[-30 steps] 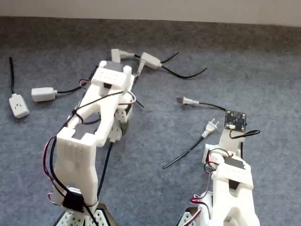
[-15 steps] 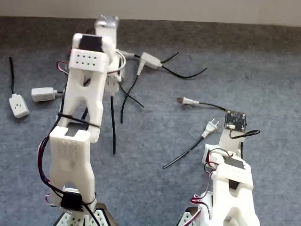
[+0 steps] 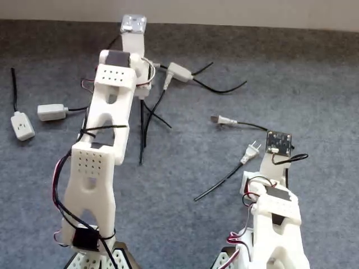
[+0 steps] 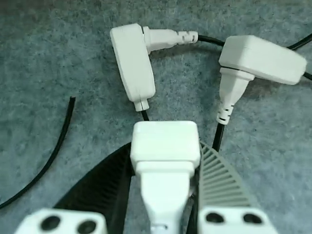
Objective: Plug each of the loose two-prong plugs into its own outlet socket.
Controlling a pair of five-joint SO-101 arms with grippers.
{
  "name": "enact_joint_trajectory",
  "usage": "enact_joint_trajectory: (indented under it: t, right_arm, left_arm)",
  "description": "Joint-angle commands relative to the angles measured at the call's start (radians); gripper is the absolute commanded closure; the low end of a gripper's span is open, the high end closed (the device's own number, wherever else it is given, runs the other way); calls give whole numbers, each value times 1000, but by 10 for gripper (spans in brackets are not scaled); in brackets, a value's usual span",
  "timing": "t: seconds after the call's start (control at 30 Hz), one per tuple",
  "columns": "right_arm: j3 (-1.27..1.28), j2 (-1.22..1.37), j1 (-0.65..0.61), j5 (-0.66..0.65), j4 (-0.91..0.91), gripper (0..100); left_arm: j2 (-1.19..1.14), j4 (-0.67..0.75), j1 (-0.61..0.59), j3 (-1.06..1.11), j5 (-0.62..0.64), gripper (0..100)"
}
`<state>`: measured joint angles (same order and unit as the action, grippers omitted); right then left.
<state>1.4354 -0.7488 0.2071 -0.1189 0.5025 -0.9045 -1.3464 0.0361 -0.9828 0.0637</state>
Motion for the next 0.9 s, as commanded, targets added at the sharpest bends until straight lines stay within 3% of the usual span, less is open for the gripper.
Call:
enact_joint_trajectory:
  t: [0.0,0.2,0.47,0.73,0.87]
  right_arm:
    - [-2,-8,-19,5,-21,992]
    - [-2,-8,-19,5,-21,992]
    - [-2,-8,-19,5,-21,992]
    - [-2,-8,-19,5,-21,992]
    - [-4,-8,-19,6,-21,992]
  left_arm:
    - [-54,71,30,-15,-44,922]
    - [-110,83,21,-15,-41,755]
    - [-19,-146,-39,-278,-40,744]
    - [51,-331,-311,-665,-44,744]
    - [87,-404,-455,-659,-46,744]
